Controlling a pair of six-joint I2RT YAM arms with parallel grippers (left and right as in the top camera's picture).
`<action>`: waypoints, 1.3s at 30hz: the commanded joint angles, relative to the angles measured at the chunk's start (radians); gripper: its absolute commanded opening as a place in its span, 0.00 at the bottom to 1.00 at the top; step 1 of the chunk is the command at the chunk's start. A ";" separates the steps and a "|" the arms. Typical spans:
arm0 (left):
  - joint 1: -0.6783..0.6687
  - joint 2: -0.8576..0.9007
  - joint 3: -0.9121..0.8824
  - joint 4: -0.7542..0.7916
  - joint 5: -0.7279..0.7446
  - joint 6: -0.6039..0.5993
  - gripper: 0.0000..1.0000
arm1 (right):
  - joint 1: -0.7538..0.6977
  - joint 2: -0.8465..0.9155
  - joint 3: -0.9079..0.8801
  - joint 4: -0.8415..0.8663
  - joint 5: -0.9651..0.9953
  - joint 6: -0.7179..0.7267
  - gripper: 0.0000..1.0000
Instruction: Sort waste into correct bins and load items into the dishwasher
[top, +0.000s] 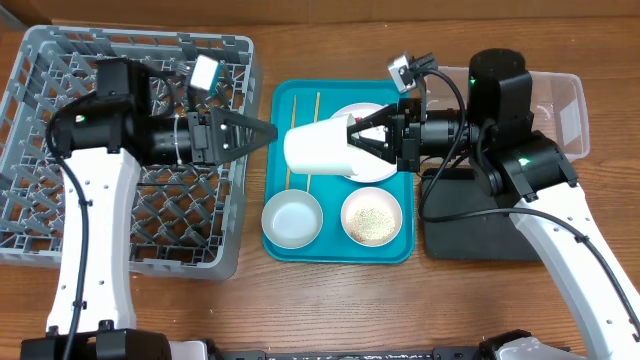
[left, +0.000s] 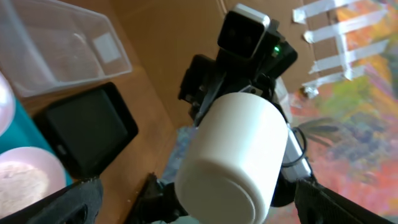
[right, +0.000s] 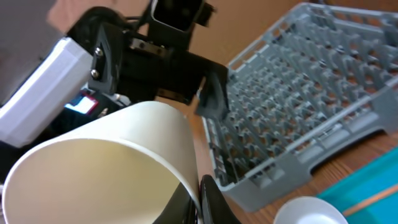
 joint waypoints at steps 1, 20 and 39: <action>-0.043 -0.006 0.020 -0.002 0.068 0.045 1.00 | 0.002 0.007 0.020 0.032 -0.055 0.029 0.04; -0.150 -0.006 0.020 0.005 0.068 0.048 0.75 | 0.050 0.029 0.019 0.088 -0.005 0.062 0.11; -0.121 -0.072 0.023 -0.026 -0.145 -0.012 0.66 | -0.076 0.029 0.020 -0.007 0.032 0.063 0.90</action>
